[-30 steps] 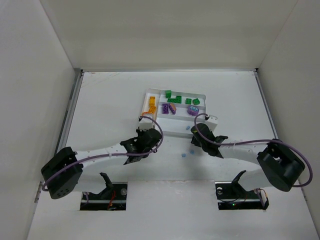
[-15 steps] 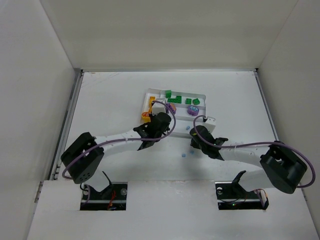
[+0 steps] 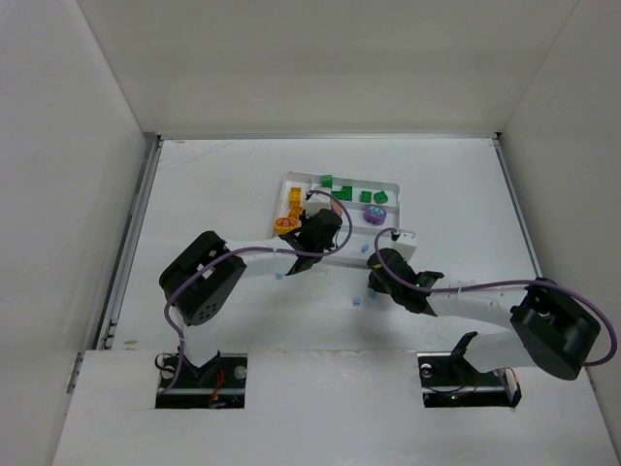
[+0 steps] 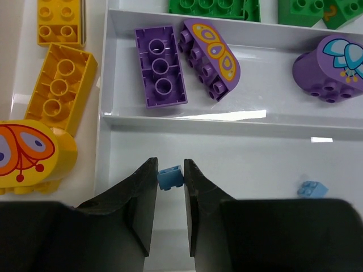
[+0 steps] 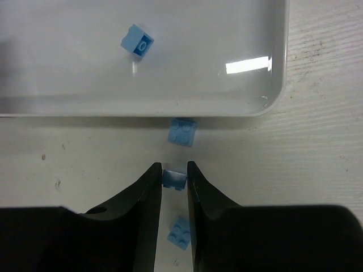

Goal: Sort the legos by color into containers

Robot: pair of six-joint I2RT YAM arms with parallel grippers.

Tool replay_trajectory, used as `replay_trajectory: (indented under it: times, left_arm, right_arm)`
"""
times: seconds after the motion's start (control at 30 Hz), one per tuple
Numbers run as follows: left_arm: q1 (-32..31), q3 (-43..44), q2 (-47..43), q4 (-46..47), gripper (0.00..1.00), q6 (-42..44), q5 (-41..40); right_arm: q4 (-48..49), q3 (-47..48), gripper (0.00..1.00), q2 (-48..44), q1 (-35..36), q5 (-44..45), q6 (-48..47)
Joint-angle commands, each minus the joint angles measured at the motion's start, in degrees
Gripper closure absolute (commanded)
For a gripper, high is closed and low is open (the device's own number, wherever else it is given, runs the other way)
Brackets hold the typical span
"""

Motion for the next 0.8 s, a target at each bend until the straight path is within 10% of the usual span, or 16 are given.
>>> replay_trajectory:
  times: [0.0,0.27,0.6,0.77]
  left_arm:
    - [0.5,2.6,0.4,1.9,0.76,1.1,-0.2]
    - [0.8,-0.7,-4.4,2.7,0.52,1.2,-0.5]
    - [-1.2,-15.2,-22.7,0.6,0.57,-1.3,-4.3]
    - [-2.6,-22.4,-32.1,-6.1,0.57,-5.2,-9.0]
  right_arm:
    - [0.5,-0.1,0.74,-0.9,0.6,0.4,-0.1]
    - [-0.8,2.9,0.76,-5.6,2.0,0.3,-3.2]
    - [8.2,13.6,0.75,2.6,-2.4,-3.1,-12.2]
    - [13.8,17.7,0.51,9.7,-3.3,-4.0,-13.1]
